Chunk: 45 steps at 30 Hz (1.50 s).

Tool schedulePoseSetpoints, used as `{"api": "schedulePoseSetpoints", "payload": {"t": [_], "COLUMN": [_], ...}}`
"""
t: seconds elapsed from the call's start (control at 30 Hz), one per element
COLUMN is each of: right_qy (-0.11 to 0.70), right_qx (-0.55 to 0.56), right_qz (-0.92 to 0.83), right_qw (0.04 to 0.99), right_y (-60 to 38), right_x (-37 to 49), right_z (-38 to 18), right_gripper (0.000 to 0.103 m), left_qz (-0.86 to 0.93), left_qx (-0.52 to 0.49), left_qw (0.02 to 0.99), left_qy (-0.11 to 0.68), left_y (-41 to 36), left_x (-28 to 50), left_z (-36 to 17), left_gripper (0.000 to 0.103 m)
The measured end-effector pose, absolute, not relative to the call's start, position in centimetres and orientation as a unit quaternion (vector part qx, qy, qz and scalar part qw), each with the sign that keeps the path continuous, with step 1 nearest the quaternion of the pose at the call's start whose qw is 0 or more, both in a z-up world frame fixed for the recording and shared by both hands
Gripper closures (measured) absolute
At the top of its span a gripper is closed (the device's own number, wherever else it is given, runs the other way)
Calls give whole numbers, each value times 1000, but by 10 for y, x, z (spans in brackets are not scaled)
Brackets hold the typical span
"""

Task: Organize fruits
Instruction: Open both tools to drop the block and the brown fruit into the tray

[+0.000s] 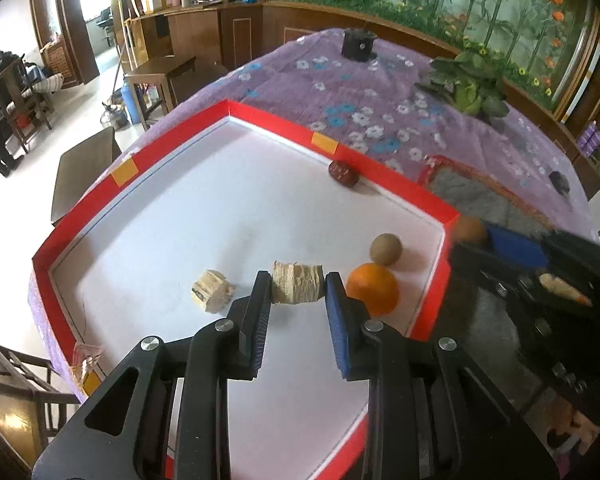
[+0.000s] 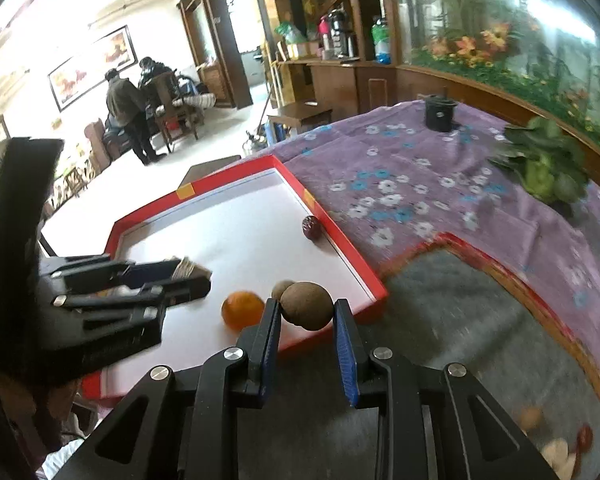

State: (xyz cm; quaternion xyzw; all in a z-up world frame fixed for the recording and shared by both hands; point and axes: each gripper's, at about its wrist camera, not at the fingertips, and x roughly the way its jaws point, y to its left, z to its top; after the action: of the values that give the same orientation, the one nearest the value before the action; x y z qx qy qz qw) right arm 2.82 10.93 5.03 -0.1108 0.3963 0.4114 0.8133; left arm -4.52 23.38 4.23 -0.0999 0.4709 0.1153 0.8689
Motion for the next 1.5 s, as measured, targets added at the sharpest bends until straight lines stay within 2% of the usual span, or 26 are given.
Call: {"api": "schedulePoseSetpoints", "payload": {"t": [0.37, 0.73, 1.13, 1.33, 1.5], "right_qy": [430, 428, 389, 384, 388], "right_qx": [-84, -76, -54, -49, -45], "right_qz": [400, 398, 369, 336, 297], "right_qw": [805, 808, 842, 859, 872], "right_y": [136, 129, 49, -7, -58], "right_x": [68, 64, 19, -4, -22], "right_z": [22, 27, 58, 63, 59], "right_gripper": [77, 75, 66, 66, 65], "left_qz": [121, 129, 110, 31, -7], "left_qx": [-101, -86, -65, -15, -28], "left_qw": [855, 857, 877, 929, 919], "left_qy": [495, 491, 463, 368, 393], "left_y": [240, 235, 198, 148, 114], "left_x": [-38, -38, -51, -71, -62], "left_z": [31, 32, 48, 68, 65], "left_gripper": [76, 75, 75, 75, 71]}}
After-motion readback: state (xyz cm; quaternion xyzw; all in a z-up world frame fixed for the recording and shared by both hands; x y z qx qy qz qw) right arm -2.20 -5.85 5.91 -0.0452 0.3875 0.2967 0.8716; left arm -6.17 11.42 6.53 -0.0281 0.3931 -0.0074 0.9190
